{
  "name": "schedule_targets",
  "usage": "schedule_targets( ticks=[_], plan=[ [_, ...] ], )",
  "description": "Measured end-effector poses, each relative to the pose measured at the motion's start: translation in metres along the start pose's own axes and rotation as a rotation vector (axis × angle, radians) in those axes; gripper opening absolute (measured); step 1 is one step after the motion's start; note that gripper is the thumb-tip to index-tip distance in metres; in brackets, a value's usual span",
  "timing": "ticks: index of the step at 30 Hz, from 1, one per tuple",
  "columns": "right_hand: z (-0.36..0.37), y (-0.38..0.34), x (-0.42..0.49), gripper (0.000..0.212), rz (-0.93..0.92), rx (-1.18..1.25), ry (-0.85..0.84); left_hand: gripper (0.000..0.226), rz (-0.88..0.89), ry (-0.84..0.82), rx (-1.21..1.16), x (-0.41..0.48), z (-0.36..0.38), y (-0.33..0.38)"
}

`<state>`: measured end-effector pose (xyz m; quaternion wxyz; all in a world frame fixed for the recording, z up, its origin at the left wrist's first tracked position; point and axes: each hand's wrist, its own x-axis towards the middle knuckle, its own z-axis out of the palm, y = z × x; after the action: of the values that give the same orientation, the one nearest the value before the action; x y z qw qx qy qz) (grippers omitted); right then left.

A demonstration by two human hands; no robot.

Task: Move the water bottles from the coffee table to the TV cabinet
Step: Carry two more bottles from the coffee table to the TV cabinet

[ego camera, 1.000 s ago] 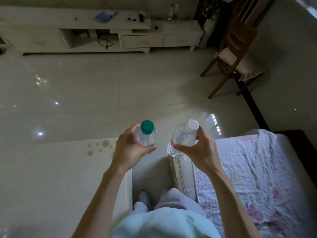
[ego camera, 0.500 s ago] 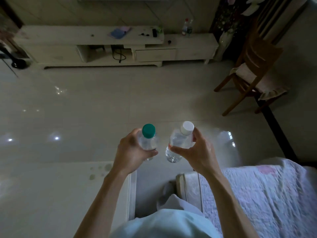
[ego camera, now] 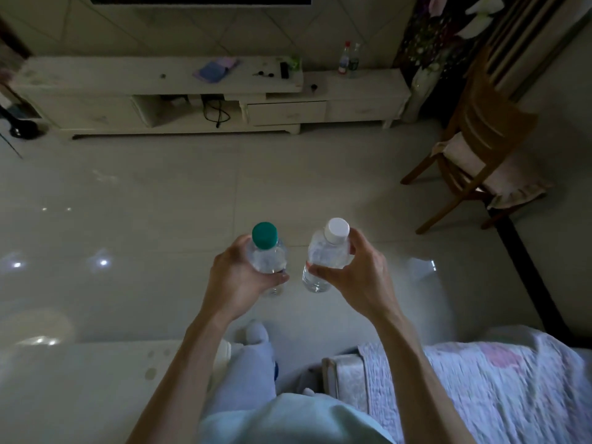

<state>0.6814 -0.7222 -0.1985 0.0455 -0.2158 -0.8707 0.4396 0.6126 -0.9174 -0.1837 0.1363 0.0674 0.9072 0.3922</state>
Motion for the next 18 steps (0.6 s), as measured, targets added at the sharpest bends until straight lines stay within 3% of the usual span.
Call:
schedule_targets(
  ticks=[9, 14, 18],
  plan=[
    [0.027, -0.024, 0.103, 0.08, 0.064, -0.046, 0.025, 0.062, 0.059, -0.075, -0.028, 0.133, -0.012, 0.015],
    [0.032, -0.055, 0.169, 0.069, 0.125, 0.017, 0.119, 0.066, 0.137, -0.102, -0.055, 0.212, -0.039, 0.03],
    [0.033, -0.072, 0.21, 0.073, 0.132, 0.016, 0.182, 0.064, 0.168, -0.099, -0.038, 0.258, -0.05, 0.031]
  ],
)
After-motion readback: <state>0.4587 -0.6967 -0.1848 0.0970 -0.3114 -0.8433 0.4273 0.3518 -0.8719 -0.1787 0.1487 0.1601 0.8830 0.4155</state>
